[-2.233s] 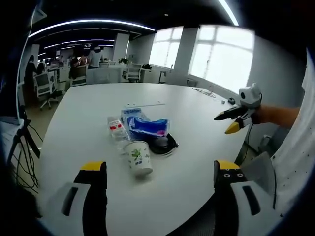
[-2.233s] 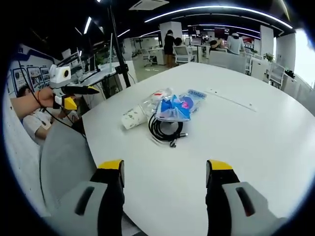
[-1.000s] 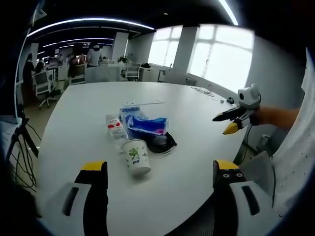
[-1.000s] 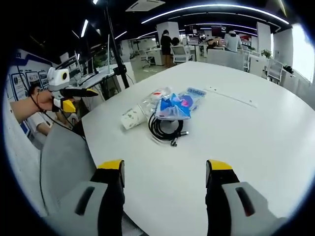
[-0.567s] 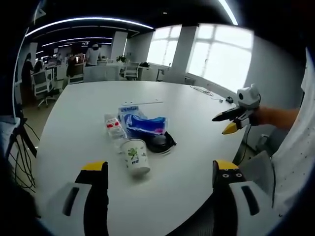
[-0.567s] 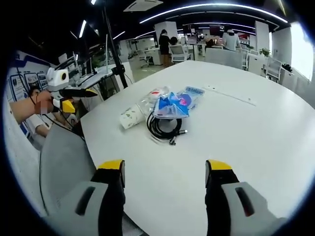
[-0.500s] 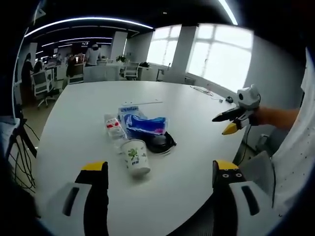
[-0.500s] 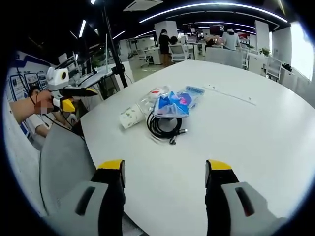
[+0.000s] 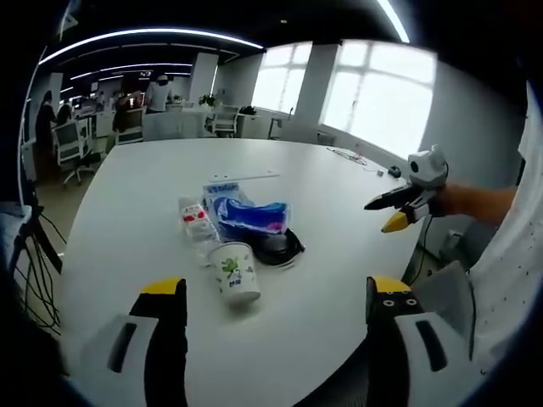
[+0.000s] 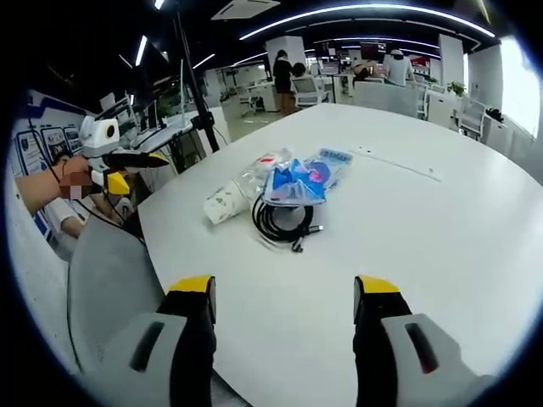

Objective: Arrange the tabletop items into an orderly group along one side of the table until the central work area is clear of visible clutter.

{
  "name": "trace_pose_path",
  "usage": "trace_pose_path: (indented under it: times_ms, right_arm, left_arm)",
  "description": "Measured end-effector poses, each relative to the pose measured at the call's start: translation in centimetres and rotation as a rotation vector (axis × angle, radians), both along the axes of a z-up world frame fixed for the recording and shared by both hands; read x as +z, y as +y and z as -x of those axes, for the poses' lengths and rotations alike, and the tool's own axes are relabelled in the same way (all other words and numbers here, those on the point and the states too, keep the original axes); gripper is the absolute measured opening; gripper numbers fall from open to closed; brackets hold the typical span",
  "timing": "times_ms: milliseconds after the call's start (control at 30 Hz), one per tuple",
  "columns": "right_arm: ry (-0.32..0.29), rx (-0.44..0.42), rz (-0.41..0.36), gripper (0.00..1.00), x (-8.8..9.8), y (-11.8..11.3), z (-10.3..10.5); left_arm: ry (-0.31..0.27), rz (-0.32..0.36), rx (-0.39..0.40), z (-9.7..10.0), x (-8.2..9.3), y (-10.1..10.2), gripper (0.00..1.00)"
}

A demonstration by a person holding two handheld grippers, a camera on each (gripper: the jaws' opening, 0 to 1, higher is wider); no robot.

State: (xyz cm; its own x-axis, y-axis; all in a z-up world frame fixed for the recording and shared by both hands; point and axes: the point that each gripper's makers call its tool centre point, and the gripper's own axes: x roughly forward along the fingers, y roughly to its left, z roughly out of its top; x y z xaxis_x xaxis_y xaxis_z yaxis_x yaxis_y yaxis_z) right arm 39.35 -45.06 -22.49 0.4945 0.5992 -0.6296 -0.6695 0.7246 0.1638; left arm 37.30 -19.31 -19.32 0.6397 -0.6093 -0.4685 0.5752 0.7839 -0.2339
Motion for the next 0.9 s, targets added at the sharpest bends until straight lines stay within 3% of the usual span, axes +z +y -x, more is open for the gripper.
trace_pose_path:
  times_ms: [900]
  right_arm:
    - [-0.024,-0.029,-0.014,0.61,1.2,0.2,-2.0]
  left_arm:
    - [-0.014,-0.004,-0.030,-1.9,0.4,-0.3,0.88]
